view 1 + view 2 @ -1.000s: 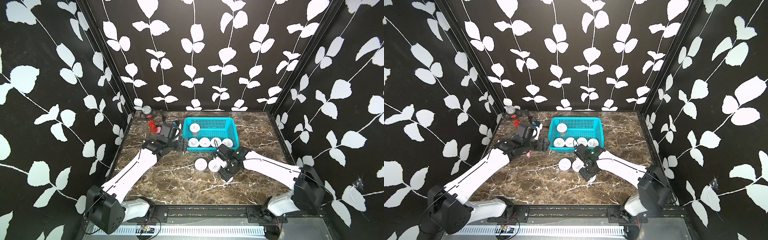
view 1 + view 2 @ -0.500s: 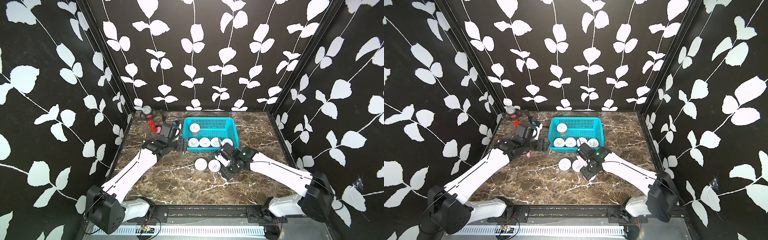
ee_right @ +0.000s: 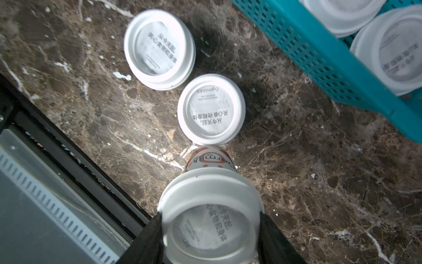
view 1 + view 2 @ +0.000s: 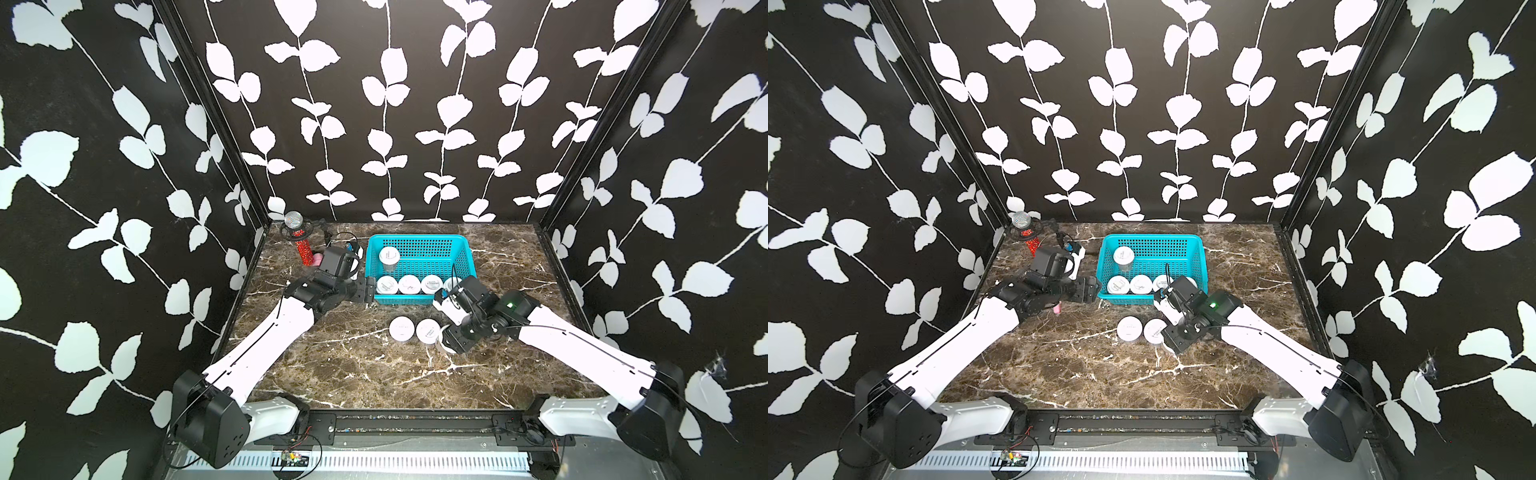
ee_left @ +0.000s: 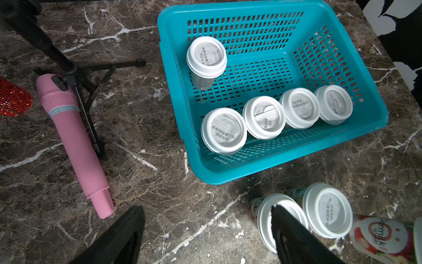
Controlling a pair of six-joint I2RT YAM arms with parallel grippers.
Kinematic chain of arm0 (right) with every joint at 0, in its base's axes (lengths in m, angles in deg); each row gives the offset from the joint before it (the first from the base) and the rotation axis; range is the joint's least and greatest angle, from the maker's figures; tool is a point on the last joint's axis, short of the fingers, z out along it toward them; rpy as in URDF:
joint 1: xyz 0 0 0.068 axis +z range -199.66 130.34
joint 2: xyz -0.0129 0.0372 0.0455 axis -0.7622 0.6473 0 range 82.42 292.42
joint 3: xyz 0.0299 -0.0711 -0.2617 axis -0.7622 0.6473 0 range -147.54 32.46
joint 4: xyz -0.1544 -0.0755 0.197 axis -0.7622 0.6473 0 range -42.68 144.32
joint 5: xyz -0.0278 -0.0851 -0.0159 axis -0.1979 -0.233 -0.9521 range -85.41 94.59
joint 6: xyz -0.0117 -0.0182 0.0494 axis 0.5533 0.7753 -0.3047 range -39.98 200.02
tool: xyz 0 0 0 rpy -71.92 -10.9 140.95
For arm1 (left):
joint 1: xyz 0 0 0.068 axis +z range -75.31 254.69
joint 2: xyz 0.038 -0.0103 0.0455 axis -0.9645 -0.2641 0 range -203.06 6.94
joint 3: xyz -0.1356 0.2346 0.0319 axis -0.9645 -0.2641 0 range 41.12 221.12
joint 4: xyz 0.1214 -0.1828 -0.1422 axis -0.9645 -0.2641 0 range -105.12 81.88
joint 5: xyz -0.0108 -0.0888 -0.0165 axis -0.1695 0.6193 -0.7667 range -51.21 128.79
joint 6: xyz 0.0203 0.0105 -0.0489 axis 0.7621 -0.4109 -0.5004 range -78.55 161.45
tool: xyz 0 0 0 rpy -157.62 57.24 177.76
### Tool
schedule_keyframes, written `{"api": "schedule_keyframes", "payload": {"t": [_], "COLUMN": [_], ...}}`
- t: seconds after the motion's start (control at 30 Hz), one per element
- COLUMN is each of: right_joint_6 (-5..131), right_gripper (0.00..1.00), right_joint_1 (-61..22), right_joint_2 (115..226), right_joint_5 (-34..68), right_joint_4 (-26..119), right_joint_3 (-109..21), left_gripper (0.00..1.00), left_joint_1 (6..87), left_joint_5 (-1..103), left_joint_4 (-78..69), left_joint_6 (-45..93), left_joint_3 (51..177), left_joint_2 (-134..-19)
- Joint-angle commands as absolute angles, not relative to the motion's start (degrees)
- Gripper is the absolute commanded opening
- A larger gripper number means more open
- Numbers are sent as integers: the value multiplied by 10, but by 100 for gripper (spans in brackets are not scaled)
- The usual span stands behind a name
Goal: Put the yogurt in the basket
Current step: Pick up the yogurt from the center of the board, then place the yogurt in the basket.
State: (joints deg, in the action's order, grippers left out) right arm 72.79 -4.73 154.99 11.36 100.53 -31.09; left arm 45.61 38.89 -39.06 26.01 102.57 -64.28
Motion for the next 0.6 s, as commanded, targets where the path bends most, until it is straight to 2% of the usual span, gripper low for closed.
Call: {"api": "schedule_keyframes", "payload": {"t": [0.0, 0.23, 0.57], "right_joint_6": [747, 759, 747], "right_gripper": [56, 55, 56], "right_joint_1": [-58, -95, -171], "right_joint_2": [1535, 1543, 1608], "right_joint_5": [149, 212, 246], "right_joint_4": [1000, 951, 899], "right_joint_3": [-348, -392, -479], "left_gripper": [87, 87, 87], "left_joint_1": [459, 459, 459], "left_joint_5": [391, 389, 390], "left_joint_4": [-392, -393, -397], "left_joint_6": [259, 261, 263], "left_joint_3": [1033, 1033, 1037], "left_joint_2": [-634, -632, -630]}}
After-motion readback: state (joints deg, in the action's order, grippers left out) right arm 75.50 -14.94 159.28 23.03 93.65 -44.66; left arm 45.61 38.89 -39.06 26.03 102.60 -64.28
